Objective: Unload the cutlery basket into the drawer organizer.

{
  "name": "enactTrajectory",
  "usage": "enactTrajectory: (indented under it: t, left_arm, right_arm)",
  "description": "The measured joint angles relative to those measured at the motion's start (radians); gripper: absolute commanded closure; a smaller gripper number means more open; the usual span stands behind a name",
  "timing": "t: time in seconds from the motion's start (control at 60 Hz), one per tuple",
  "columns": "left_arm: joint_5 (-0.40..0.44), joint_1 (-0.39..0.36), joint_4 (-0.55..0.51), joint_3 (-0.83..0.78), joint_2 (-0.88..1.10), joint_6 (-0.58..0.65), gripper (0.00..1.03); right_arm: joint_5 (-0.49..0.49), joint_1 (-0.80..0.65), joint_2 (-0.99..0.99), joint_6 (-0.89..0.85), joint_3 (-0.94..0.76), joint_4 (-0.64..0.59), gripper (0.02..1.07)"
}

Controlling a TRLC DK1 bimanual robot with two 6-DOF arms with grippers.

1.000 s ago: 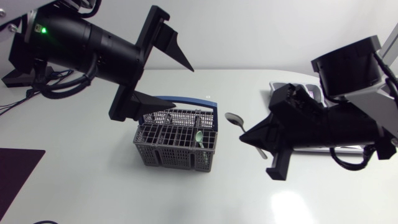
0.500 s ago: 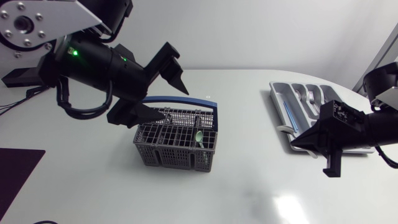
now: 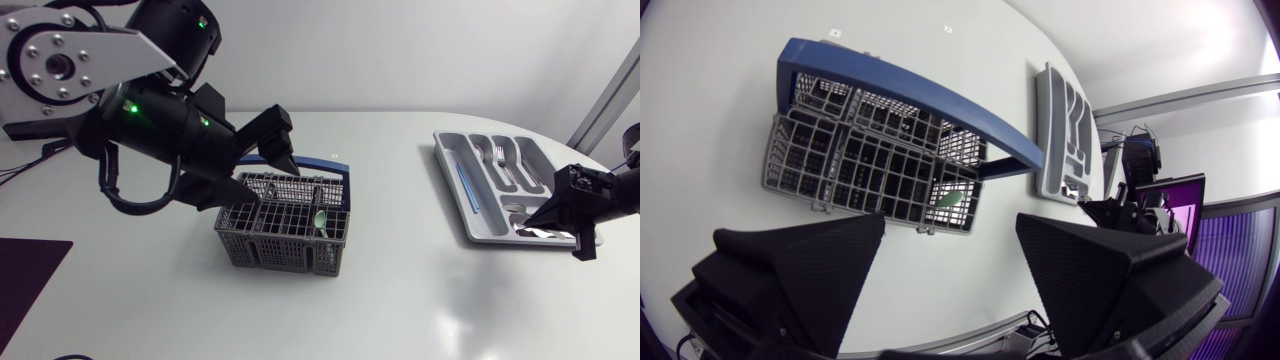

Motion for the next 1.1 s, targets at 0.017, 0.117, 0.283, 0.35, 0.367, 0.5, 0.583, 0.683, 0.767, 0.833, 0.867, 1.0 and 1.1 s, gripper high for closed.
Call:
enactTrajectory:
  t: [0.017, 0.117, 0.283, 0.35, 0.367, 0.5, 0.583, 0.683, 0.767, 0.833, 0.867, 1.0, 1.1]
  left_arm:
    - [-0.002, 0.000, 0.000, -0.004, 0.000, 0.007, 0.12]
    - [-0.009, 0.000, 0.000, -0.016, 0.000, 0.040, 0.11]
    - [-0.032, 0.000, 0.000, -0.034, 0.000, 0.080, 0.11]
    - [-0.038, -0.003, 0.000, -0.047, 0.000, 0.094, 0.11]
    - [-0.039, -0.005, 0.000, -0.050, 0.000, 0.095, 0.11]
    - [-0.064, -0.029, 0.000, -0.067, 0.000, 0.110, 0.11]
    - [-0.085, -0.042, 0.000, -0.074, 0.000, 0.124, 0.11]
    - [-0.094, -0.052, 0.000, -0.082, 0.000, 0.144, 0.11]
    - [-0.099, -0.058, 0.000, -0.083, 0.000, 0.150, 0.11]
    - [-0.102, -0.062, 0.000, -0.084, 0.000, 0.154, 0.11]
    - [-0.103, -0.066, 0.001, -0.085, 0.000, 0.154, 0.11]
    - [-0.105, -0.085, 0.003, -0.097, 0.000, 0.158, 0.11]
    - [-0.105, -0.098, 0.007, -0.099, 0.000, 0.177, 0.11]
  right_arm:
    - [0.008, -0.004, 0.013, -0.006, 0.011, 0.006, 1.01]
    - [0.071, -0.028, 0.109, -0.050, 0.094, 0.035, 1.01]
    - [0.157, -0.053, 0.214, -0.113, 0.175, 0.066, 1.01]
    - [0.198, -0.056, 0.246, -0.135, 0.185, 0.092, 0.98]
    - [0.208, -0.057, 0.252, -0.137, 0.185, 0.099, 0.97]
    - [0.264, -0.059, 0.304, -0.153, 0.185, 0.164, 0.92]
    - [0.279, -0.059, 0.316, -0.156, 0.185, 0.190, 0.86]
    - [0.286, -0.059, 0.317, -0.159, 0.185, 0.217, 0.62]
    - [0.288, -0.056, 0.307, -0.159, 0.169, 0.220, 0.44]
    - [0.287, -0.051, 0.281, -0.159, 0.138, 0.219, 0.25]
    - [0.283, -0.045, 0.265, -0.159, 0.126, 0.222, 0.18]
    - [0.227, -0.018, 0.181, -0.128, 0.099, 0.193, 0.09]
    - [0.177, -0.005, 0.122, -0.099, 0.098, 0.138, 0.09]
